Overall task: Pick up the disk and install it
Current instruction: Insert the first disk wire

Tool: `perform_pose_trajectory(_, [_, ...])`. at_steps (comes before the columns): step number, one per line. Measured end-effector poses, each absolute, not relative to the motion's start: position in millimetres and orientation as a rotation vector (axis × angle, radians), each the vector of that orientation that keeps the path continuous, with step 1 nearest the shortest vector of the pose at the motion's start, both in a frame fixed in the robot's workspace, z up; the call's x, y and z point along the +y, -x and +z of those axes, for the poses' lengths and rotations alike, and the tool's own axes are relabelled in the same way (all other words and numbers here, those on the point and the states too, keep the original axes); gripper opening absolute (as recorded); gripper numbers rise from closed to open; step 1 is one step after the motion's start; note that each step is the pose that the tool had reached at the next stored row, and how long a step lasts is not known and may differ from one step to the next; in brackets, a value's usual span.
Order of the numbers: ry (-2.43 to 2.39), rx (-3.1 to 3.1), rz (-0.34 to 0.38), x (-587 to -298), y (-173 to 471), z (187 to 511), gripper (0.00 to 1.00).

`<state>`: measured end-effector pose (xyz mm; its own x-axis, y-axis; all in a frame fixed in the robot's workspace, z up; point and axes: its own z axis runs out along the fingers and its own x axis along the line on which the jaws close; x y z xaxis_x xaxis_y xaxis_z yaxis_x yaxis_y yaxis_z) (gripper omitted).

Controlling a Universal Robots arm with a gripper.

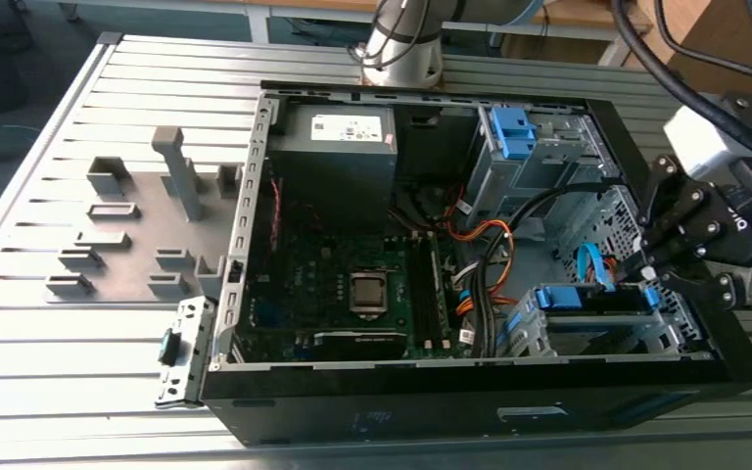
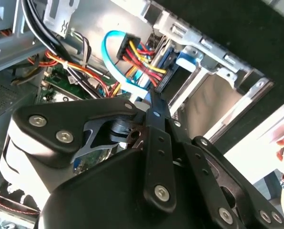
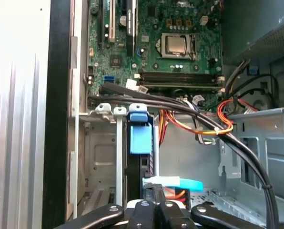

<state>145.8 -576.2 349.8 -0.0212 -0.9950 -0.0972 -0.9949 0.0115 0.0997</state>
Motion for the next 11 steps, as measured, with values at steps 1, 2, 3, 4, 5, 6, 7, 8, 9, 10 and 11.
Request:
perform_pose_trajectory(1, [-2.195,-2.232,-0.223,-576,-149,350,0.11])
perform_pose_trajectory(2, [-2.194,-2.231,-0.225,-576,-151,350,0.11])
perform_pose_trajectory(3, [-2.194,-2.231,-0.225,-576,-152,352,0.11])
perform_pose_trajectory(4, [-2.194,-2.231,-0.225,-576,-152,355,0.11])
perform_pose_trajectory(5, [-2.194,-2.231,-0.225,-576,-152,360,0.11])
perform_pose_trajectory(6, [-2.194,-2.231,-0.225,-576,-152,364,0.11])
perform_pose_trajectory(7, [-2.194,-2.231,-0.225,-576,-152,368,0.11])
perform_pose_trajectory(8, [-2.194,-2.231,-0.225,-576,-152,370,0.11])
perform_pose_trajectory(9, [-2.194,-2.231,-0.225,-576,-152,370,0.11])
perform_pose_trajectory(10, [-2.194,-2.231,-0.225,-576,-152,370,0.11])
perform_pose_trajectory(11, [-2.194,-2.231,-0.225,-576,-152,370,0.11])
